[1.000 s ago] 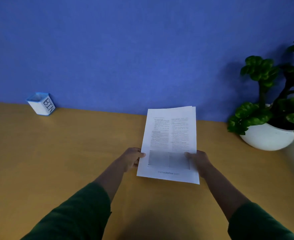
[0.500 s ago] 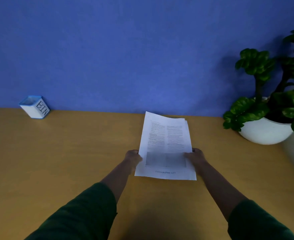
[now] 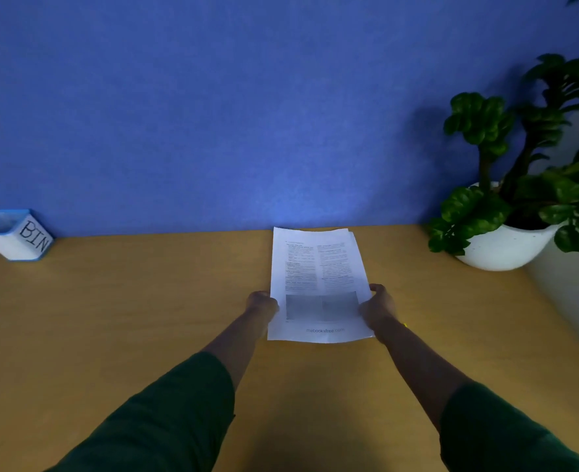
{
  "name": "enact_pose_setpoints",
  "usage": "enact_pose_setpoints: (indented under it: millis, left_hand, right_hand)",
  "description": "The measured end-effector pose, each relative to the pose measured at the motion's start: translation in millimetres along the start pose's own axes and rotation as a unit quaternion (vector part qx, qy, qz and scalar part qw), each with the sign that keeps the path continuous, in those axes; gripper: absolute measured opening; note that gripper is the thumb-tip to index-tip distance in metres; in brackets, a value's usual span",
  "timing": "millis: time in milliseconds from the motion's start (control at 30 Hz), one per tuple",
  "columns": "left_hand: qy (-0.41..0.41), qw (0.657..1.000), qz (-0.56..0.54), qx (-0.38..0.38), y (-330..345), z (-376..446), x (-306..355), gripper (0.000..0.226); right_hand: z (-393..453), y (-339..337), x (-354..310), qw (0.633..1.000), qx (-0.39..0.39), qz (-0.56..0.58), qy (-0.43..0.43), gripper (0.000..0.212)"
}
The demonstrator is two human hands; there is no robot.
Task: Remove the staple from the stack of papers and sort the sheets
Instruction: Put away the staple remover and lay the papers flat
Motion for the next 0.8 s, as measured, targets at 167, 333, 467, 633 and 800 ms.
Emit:
enact_pose_setpoints:
  millis: [167, 333, 467, 633, 800]
  left_hand:
    - [-0.019, 0.999, -0.019, -0.024, 4.8, 3.8, -1.4, 0.016]
    - [0.013, 0.999, 0.036, 0.022, -4.3, 10.2, 1.2, 0.026]
    - [0.038, 0.992, 0.11, 0.053, -13.8, 10.5, 4.1, 0.025]
    - [0.053, 0.98, 0.181, 0.064, -17.7, 8.8, 3.4, 0.024]
    - [0.075, 0.968, 0.218, 0.098, -25.8, 6.4, 0.7, 0.026]
  right_hand:
    - [11.8, -0.5, -2.6, 0.999, 0.017, -0.024, -0.026, 0.053]
    - [13.6, -0.1, 0.9, 0.998, 0.005, -0.06, -0.034, 0.056]
    - [9.1, 2.2, 1.3, 0.994, -0.005, -0.104, -0.036, 0.067]
    - [6.5, -1.6, -2.5, 0.989, 0.016, -0.142, -0.042, 0.07]
    - [-2.5, -14.2, -4.3, 0.978, 0.03, -0.196, -0.068, 0.074]
Point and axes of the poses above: each hand's wrist, its own z-axis towards the middle knuckle, its own y-axis out of the palm, x = y × z, the point moved 3 cm from there along z, towards the middle knuckle, and after that the axes turned 13 degrees about -y, right-handed, at the moved point
